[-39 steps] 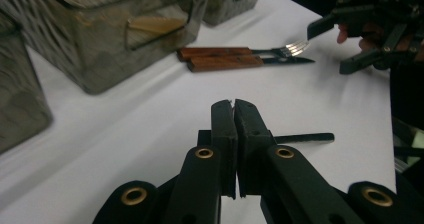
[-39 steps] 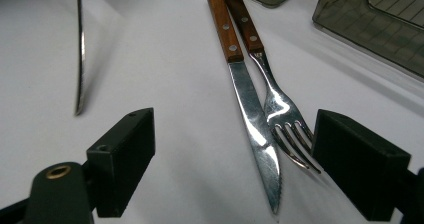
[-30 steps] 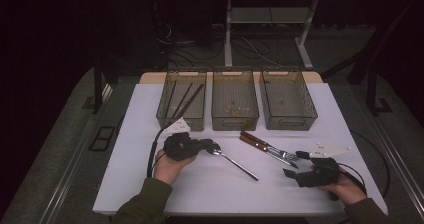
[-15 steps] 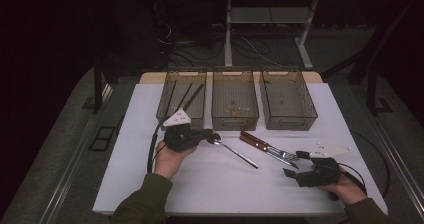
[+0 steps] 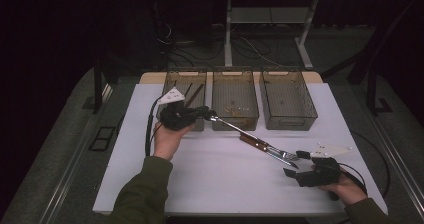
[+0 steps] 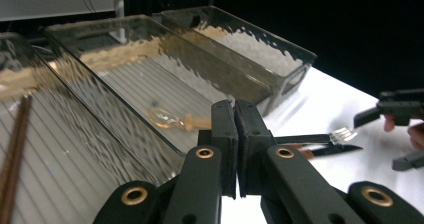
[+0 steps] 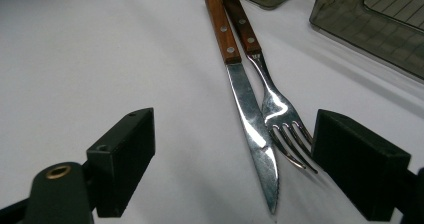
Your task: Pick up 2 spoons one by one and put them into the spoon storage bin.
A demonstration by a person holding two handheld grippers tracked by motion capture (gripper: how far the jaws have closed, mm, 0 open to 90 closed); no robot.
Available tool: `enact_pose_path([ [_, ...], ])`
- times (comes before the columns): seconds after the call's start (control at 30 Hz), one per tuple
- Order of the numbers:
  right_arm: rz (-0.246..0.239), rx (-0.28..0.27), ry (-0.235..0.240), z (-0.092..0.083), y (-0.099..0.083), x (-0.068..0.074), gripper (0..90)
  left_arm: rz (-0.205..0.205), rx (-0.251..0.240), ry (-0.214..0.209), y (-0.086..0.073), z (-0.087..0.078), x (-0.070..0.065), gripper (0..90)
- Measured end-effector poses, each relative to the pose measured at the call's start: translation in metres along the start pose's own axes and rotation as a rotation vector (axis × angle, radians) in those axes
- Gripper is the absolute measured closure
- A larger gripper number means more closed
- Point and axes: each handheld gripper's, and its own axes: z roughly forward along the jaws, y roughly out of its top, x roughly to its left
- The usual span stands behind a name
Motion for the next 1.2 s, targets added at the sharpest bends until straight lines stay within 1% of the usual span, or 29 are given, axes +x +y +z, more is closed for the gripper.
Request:
enact_pose_path([
  [0.03, -0.010, -0.006, -0.004, 0.000, 0.000, -0.001, 17.5, -0.001, -0.003, 0.004, 0.003, 0.001, 0.001, 88.3],
  [0.13, -0.008, -0.005, -0.003, 0.000, 0.000, -0.001, 17.5, -0.002, -0.011, 0.017, 0.012, 0.002, 0.006, 88.3],
  [0.3, -0.008, -0.006, -0.003, 0.000, 0.000, 0.000, 17.5, 0.002, -0.011, 0.057, 0.027, 0.008, 0.013, 88.3],
  [0.4, -0.007, -0.007, -0.001, 0.000, 0.000, 0.000, 17.5, 0.010, -0.002, 0.079, 0.034, 0.014, 0.018, 88.3],
  [0.47, -0.006, -0.007, 0.000, 0.000, 0.000, 0.000, 17.5, 0.003, -0.002, 0.091, 0.038, 0.019, 0.022, 88.3],
  [0.53, -0.006, -0.008, 0.000, 0.000, 0.000, 0.000, 17.5, 0.002, 0.007, 0.107, 0.043, 0.023, 0.026, 88.3],
  [0.63, -0.004, -0.013, 0.002, -0.001, 0.000, 0.000, 17.5, 0.013, 0.026, 0.134, 0.049, 0.031, 0.032, 88.3],
  [0.7, -0.004, -0.015, 0.002, -0.001, 0.000, -0.001, 17.5, 0.008, 0.035, 0.143, 0.052, 0.037, 0.035, 88.3],
  [0.83, 0.000, -0.017, 0.001, -0.001, 0.000, -0.001, 17.5, 0.014, 0.057, 0.156, 0.053, 0.051, 0.040, 88.3],
  [0.9, 0.002, -0.017, 0.001, -0.001, 0.000, -0.001, 17.5, 0.023, 0.085, 0.169, 0.051, 0.059, 0.040, 88.3],
  [0.93, 0.002, -0.018, 0.002, -0.001, 0.000, -0.001, 17.5, 0.021, 0.097, 0.174, 0.050, 0.063, 0.041, 88.3],
  [1.0, 0.003, -0.021, 0.003, -0.002, 0.000, -0.001, 17.5, 0.013, 0.112, 0.174, 0.047, 0.070, 0.042, 88.3],
  [1.07, 0.005, -0.023, 0.003, -0.002, 0.000, -0.001, 17.5, 0.013, 0.127, 0.180, 0.044, 0.077, 0.042, 88.3],
  [1.1, 0.005, -0.024, 0.002, -0.002, 0.000, -0.001, 17.5, 0.018, 0.142, 0.178, 0.042, 0.080, 0.043, 88.3],
  [1.17, 0.003, -0.026, 0.004, -0.002, 0.000, -0.001, 17.5, 0.012, 0.150, 0.173, 0.040, 0.087, 0.043, 88.3],
  [1.2, 0.002, -0.027, 0.004, -0.002, 0.000, -0.001, 17.5, 0.018, 0.163, 0.173, 0.039, 0.089, 0.044, 88.3],
])
